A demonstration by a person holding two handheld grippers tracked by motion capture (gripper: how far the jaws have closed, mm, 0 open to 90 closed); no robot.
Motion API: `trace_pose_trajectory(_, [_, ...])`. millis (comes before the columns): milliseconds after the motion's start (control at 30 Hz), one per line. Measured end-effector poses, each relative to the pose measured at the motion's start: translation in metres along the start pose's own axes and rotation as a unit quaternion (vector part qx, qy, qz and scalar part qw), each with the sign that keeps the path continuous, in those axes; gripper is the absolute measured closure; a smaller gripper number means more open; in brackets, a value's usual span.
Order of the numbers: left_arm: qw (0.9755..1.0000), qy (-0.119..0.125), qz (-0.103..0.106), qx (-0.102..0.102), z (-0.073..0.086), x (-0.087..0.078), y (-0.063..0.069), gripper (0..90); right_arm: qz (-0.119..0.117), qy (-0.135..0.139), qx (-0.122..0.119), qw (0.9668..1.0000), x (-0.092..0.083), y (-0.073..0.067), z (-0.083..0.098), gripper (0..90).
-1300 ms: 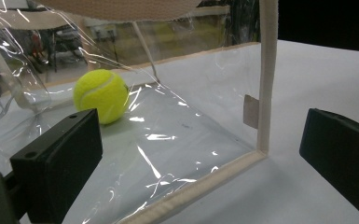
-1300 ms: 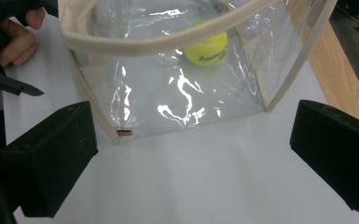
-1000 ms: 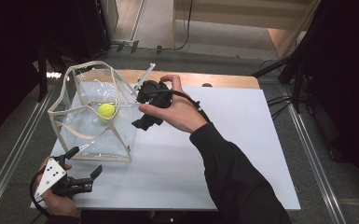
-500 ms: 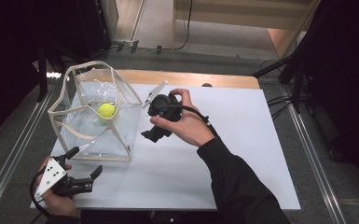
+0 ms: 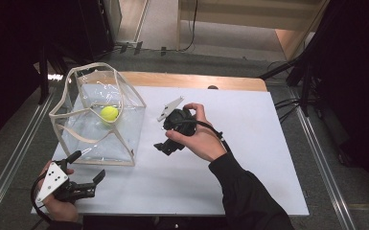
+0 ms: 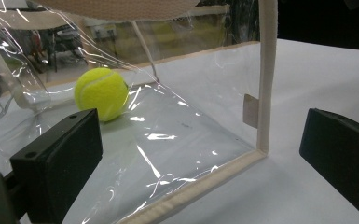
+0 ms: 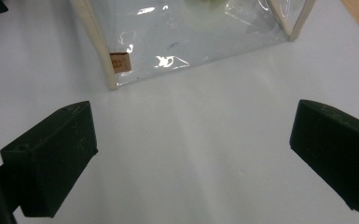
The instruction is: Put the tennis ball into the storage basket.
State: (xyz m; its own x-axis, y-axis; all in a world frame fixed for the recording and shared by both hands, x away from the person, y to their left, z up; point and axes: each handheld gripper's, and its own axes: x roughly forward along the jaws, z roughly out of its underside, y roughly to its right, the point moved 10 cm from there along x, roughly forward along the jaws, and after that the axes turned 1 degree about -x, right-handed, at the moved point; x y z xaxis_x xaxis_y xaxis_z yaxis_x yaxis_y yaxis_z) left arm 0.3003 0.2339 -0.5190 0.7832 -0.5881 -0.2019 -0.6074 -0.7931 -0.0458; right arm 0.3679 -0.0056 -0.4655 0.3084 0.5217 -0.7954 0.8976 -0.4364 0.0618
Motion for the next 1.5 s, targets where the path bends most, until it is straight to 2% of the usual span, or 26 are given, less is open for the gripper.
trace_pose_trajectory(333, [1.0000,0.000,0.000,0.000,0.000,0.000,0.000,0.0,0.006,0.025,0.002,0.9997,0.002,0.000,0.018,0.0])
trace_pose_trajectory(567, [1.0000,0.000,0.000,0.000,0.000,0.000,0.000,0.0,0.008,0.031,0.018,0.9993,0.004,-0.001,0.032,0.0])
trace_pose_trajectory(933, [1.0000,0.000,0.000,0.001,0.000,0.000,0.000,0.0,0.012,0.051,0.030,0.9982,0.005,0.000,0.053,0.0])
trace_pose_trajectory(1367, [1.0000,-0.003,-0.001,0.003,0.001,0.000,0.000,0.0,0.025,0.087,0.057,0.9943,-0.003,0.005,0.077,0.0])
trace_pose_trajectory(1500, [1.0000,-0.003,-0.001,0.003,0.001,0.000,0.000,0.0,0.028,0.098,0.057,0.9931,-0.005,0.007,0.084,0.0])
